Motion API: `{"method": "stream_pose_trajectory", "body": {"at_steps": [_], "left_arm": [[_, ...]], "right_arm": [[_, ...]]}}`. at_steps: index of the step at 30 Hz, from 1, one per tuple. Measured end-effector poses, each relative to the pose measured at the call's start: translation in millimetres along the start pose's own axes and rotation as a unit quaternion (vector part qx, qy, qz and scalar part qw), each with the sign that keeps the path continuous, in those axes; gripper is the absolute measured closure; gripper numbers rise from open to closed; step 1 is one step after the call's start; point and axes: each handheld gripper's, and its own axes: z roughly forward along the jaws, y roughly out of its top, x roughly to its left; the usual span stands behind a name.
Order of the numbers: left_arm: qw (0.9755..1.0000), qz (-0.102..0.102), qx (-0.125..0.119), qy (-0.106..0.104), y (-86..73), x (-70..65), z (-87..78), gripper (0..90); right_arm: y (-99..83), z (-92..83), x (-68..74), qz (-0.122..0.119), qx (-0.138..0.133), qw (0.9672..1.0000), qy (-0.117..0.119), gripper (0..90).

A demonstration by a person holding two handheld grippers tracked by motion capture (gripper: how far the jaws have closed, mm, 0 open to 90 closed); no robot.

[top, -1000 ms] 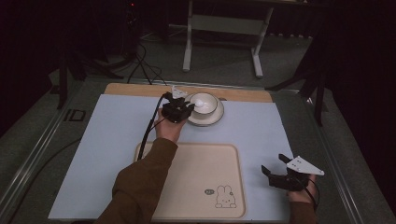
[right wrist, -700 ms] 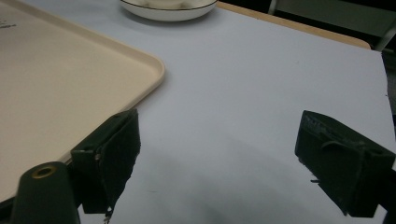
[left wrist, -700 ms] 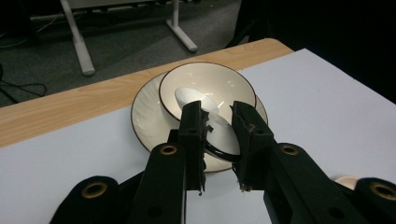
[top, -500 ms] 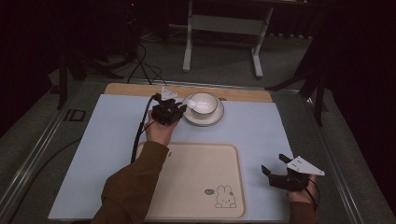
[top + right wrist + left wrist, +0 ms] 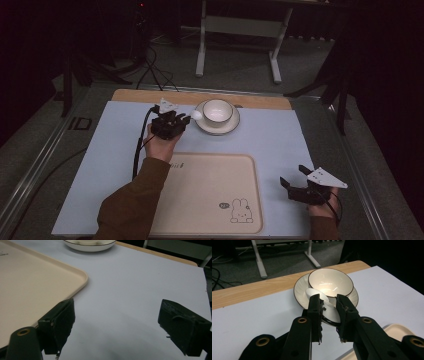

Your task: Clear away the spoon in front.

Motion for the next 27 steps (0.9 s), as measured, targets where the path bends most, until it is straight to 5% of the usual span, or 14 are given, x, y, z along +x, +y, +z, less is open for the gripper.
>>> {"method": "stream_pose_trajectory", "body": {"at_steps": [27], "left_arm": [[0.9994, -0.023, 0.01, 0.022, -39.3, 24.3, -35.8, 75.4]], "right_arm": [[-0.1, 0.4, 0.2, -0.001, 0.001, 1.0, 0.0, 14.0]]}}
